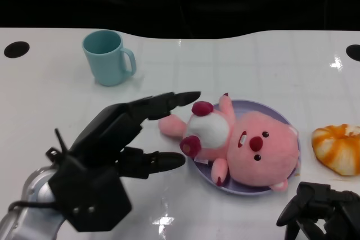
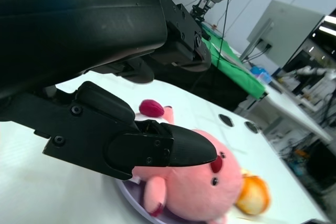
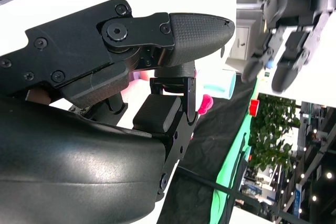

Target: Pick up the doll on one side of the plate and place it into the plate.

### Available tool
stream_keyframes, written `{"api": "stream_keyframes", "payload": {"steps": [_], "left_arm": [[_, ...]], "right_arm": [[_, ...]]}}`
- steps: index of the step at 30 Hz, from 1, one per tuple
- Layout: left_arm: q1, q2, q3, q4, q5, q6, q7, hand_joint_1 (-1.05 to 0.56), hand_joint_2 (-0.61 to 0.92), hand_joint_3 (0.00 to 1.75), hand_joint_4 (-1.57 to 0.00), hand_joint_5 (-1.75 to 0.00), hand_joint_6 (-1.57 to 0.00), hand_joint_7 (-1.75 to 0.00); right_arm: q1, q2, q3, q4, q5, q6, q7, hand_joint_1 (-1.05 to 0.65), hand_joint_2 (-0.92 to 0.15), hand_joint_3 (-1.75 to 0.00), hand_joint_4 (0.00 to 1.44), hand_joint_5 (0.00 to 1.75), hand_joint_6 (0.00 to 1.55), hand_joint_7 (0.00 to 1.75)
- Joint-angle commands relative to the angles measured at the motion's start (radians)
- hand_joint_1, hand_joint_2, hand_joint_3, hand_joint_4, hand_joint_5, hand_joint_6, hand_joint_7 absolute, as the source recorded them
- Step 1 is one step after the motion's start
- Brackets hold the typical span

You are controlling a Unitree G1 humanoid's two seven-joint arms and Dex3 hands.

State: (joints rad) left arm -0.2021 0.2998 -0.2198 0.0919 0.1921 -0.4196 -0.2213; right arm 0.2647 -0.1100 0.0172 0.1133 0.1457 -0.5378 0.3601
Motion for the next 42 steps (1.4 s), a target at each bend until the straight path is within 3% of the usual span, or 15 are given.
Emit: {"api": "stream_keyframes", "payload": {"steps": [1,5,7,8,9,10,15,17,19,22,28,42], "left_arm": [[0.059,-0.017,0.038,-0.027,-0.126,0.020,-0.048,-0.59,0.92,0.25,-0.46,-0.68,-0.61,-0.16],[0.128,-0.055,0.068,-0.062,-0.268,0.067,-0.092,-0.39,0.92,0.17,-0.58,-0.83,-0.75,-0.21],[0.161,-0.075,0.085,-0.090,-0.329,0.106,-0.104,-0.30,0.88,0.23,-0.62,-0.95,-0.81,-0.26],[0.179,-0.087,0.094,-0.105,-0.354,0.126,-0.103,-0.28,0.77,0.44,-0.64,-1.00,-0.83,-0.31],[0.197,-0.099,0.103,-0.126,-0.388,0.157,-0.102,-0.27,0.60,0.77,-0.67,-1.09,-0.84,-0.42],[0.209,-0.108,0.110,-0.141,-0.409,0.181,-0.103,-0.25,0.53,0.92,-0.68,-1.14,-0.84,-0.51],[0.287,-0.135,0.142,-0.261,-0.508,0.347,-0.086,-0.19,0.49,1.19,-0.76,-1.34,-0.78,-0.96],[0.319,-0.141,0.150,-0.319,-0.551,0.434,-0.075,-0.18,0.49,1.24,-0.77,-1.40,-0.76,-1.06],[0.349,-0.146,0.157,-0.375,-0.600,0.521,-0.068,-0.18,0.48,1.33,-0.77,-1.57,-0.75,-1.23],[0.377,-0.148,0.171,-0.418,-0.644,0.582,-0.084,-0.17,0.51,1.33,-0.78,-1.69,-0.72,-1.41],[0.448,-0.167,0.195,-0.519,-0.663,0.694,-0.018,-0.21,0.50,1.32,-0.86,-1.75,-0.68,-1.68],[0.450,-0.212,0.206,-0.429,-0.750,0.740,-0.100,-0.20,0.38,1.46,-0.95,-1.75,-0.75,-1.72]], "right_arm": [[0.004,-0.011,-0.007,-0.005,0.008,0.003,0.003,-0.93,-0.92,-0.43,0.92,1.44,0.93,1.12],[0.007,-0.012,-0.005,-0.011,0.011,0.008,0.006,-0.93,-0.92,-0.43,0.92,1.44,0.93,1.12],[0.008,-0.011,-0.005,-0.015,0.006,0.012,0.002,-0.94,-0.92,-0.43,0.92,1.44,0.92,1.12],[0.009,-0.009,-0.005,-0.017,0.007,0.016,0.001,-0.94,-0.92,-0.43,0.92,1.44,0.93,1.12],[0.009,-0.008,-0.004,-0.018,0.007,0.018,0.001,-0.94,-0.92,-0.43,0.92,1.44,0.93,1.12],[0.009,-0.008,-0.004,-0.019,0.007,0.019,0.001,-0.94,-0.92,-0.43,0.92,1.44,0.92,1.12],[0.006,-0.005,-0.003,-0.016,0.009,0.016,0.003,-0.93,-0.92,-0.43,0.92,1.44,0.92,1.12],[0.004,-0.005,-0.002,-0.014,0.005,0.012,0.003,-0.93,-0.92,-0.43,0.92,1.44,0.92,1.12],[0.003,-0.004,0.000,-0.014,0.002,0.010,0.001,-0.94,-0.92,-0.44,0.92,1.44,0.92,1.12],[0.002,-0.003,0.002,-0.012,0.002,0.006,0.002,-0.94,-0.92,-0.44,0.92,1.44,0.92,1.13],[0.008,-0.004,0.003,-0.027,0.005,0.022,-0.004,-0.96,-0.92,-0.43,0.92,1.45,0.92,1.13],[0.003,-0.021,-0.025,0.005,0.017,-0.006,0.019,-0.96,-0.92,-0.44,0.92,1.44,0.92,1.12]]}}
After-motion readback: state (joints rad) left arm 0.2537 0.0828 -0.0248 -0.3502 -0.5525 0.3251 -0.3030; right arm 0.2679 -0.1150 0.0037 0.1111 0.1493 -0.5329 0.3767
